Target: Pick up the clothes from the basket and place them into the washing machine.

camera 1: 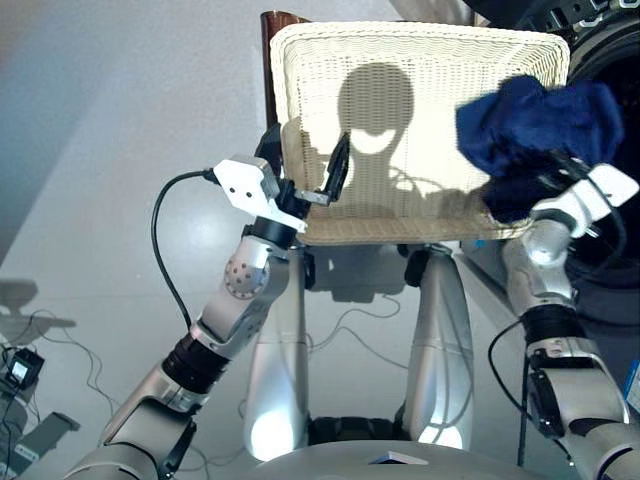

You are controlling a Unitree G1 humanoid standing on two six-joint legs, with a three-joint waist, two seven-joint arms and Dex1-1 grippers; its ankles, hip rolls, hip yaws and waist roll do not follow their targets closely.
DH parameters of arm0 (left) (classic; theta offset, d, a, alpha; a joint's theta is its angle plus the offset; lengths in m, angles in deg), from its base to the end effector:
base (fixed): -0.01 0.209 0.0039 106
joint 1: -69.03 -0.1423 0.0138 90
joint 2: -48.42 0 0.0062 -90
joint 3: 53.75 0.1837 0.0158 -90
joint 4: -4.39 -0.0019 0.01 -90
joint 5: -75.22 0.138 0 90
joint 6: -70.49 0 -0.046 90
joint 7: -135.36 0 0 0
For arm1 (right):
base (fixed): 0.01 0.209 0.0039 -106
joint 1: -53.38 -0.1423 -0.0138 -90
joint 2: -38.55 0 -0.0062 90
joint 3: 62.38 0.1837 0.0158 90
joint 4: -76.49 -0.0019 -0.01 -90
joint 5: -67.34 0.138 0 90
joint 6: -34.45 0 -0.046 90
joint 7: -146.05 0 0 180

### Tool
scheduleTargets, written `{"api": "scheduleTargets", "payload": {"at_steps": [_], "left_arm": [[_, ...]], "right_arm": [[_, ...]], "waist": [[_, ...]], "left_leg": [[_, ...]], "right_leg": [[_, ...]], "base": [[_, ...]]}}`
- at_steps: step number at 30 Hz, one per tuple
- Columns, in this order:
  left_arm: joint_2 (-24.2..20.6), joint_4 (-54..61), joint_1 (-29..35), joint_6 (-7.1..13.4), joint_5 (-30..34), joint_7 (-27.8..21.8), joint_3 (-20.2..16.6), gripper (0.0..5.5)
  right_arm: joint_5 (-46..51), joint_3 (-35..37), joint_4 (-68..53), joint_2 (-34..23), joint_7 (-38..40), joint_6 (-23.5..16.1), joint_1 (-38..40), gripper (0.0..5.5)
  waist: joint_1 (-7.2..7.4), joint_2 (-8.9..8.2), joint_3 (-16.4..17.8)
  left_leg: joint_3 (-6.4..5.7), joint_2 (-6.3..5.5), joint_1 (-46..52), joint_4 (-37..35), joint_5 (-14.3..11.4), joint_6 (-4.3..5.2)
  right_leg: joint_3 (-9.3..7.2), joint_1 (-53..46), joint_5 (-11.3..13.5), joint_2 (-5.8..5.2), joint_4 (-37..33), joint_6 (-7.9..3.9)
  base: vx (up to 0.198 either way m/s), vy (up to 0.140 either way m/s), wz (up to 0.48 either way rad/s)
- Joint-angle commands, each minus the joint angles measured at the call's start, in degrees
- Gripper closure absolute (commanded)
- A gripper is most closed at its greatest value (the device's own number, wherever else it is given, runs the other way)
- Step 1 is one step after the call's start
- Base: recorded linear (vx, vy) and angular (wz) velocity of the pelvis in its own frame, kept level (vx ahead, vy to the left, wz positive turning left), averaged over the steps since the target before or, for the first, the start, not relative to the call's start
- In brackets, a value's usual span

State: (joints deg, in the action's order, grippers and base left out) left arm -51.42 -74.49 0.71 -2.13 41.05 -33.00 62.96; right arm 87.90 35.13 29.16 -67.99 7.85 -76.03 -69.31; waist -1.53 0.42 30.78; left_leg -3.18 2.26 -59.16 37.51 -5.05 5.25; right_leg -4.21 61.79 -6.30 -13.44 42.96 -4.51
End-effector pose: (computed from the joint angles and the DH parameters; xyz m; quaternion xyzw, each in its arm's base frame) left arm 0.2323 0.1181 0.1456 -0.1185 -0.2666 -0.2047 0.9343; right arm 0.2893 -0.2965 0.1206 -0.0055 -0.1593 -0.4858 0.8594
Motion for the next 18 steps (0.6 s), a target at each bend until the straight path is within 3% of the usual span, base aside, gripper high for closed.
{"api": "scheduleTargets", "payload": {"at_steps": [1,11,18], "left_arm": [[-1.06,8.15,-1.65,4.18,1.28,-1.46,-0.40,0.00],[-2.82,8.52,-1.07,4.15,0.02,-2.00,1.59,0.00],[-4.22,9.26,-0.75,3.66,-0.02,-1.92,2.32,0.00]], "right_arm": [[-0.55,3.34,2.89,-8.64,2.85,-2.16,-1.11,5.50],[10.38,0.91,24.04,-24.17,-2.60,0.72,-10.52,5.50],[13.78,-2.39,32.14,-32.39,-4.69,2.95,-16.56,5.50]], "waist": [[-0.02,0.52,-0.98],[-0.78,0.49,-0.98],[-0.78,0.62,-0.98]], "left_leg": [[3.01,-1.01,0.82,1.53,-1.96,-2.54],[3.02,-0.73,1.13,1.53,-1.97,-1.81],[3.09,-0.70,0.96,1.64,-1.98,-1.50]], "right_leg": [[2.27,-2.80,1.66,1.78,-2.11,-3.51],[2.20,-3.18,1.71,1.42,-2.19,-3.74],[2.27,-3.14,1.92,1.28,-2.26,-3.85]], "base": [[0.000,0.000,0.000],[0.000,0.000,0.000],[0.000,0.000,0.000]]}}
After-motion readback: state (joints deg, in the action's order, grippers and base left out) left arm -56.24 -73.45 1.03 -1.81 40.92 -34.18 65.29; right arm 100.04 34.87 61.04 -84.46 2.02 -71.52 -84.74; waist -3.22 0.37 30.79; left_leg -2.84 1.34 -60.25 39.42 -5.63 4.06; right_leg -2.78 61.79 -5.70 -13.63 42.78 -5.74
